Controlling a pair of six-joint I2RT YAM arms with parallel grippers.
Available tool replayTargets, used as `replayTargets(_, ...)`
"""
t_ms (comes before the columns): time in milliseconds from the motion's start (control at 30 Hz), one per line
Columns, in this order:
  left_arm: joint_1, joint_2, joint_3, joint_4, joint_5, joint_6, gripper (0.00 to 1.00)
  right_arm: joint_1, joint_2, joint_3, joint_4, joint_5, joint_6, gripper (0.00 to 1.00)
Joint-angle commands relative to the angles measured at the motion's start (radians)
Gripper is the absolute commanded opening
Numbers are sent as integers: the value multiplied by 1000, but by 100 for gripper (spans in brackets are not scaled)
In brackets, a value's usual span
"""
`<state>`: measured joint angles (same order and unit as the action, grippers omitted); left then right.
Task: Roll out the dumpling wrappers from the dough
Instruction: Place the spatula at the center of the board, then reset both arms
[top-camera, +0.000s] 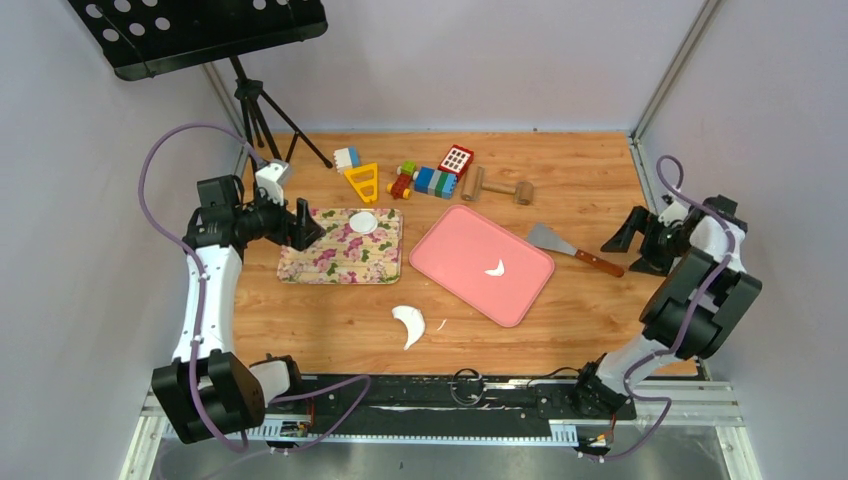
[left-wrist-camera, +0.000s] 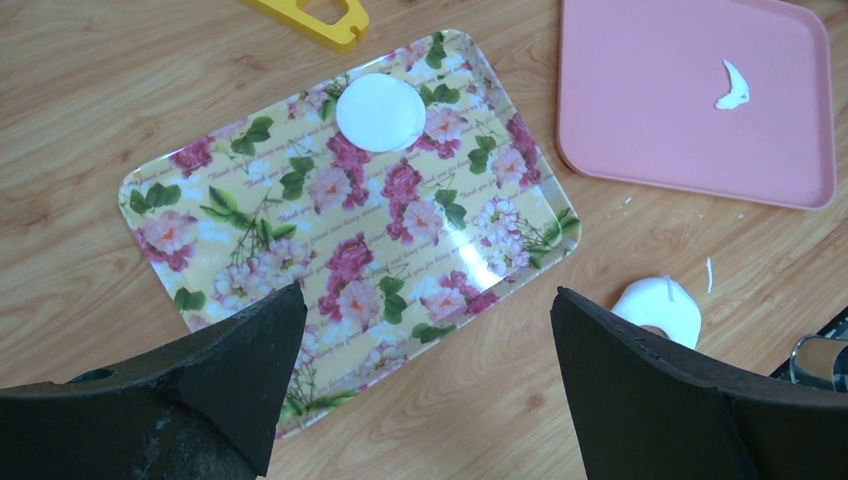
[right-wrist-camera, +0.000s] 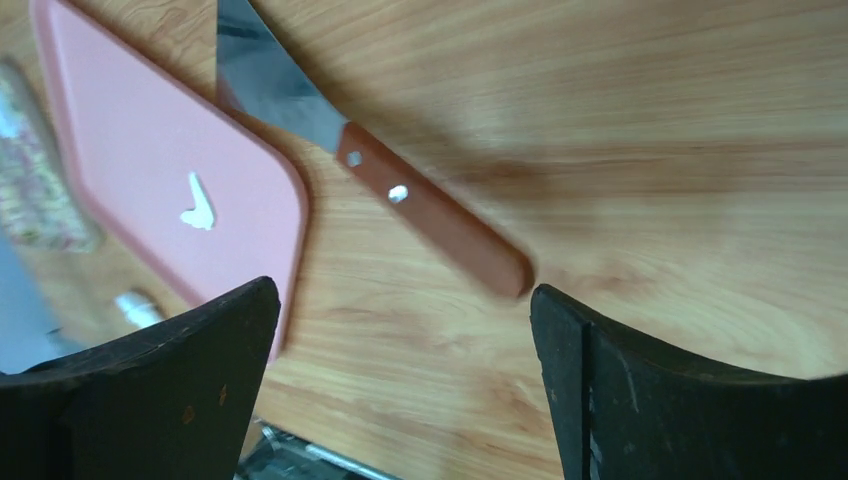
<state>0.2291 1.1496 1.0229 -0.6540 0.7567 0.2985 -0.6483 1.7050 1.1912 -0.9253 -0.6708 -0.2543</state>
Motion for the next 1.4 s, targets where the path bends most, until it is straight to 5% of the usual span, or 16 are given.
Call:
replayTargets(0,-7,-11,8,-9,16,50,100,4,-185,14,78,176,1,100)
replayTargets(433,-6,-238,-3,-258,-62,309,100,4,-688,-6,-35,247,-252,100)
replayTargets(700,-6,-473,-130,-120,-113,186,100,4,-1202,-104,16,-74,-228,100)
replayTargets(933,-7,-499,-175,-24,-208,87,100,4,-1657,-238,113,-91,-88,100)
replayTargets(967,-6,-498,-173,-21,-212,78,100,4,-1696,-233,40,-152,-120,100)
replayTargets(1100,-6,-494,-172,-27,-197,79,100,1,-1617,-125,-494,-555,-811,100)
replayTargets(1367,-5,-482,-173,-20,-216,75,100,-4,-1620,-127,-594,-556,-982,100)
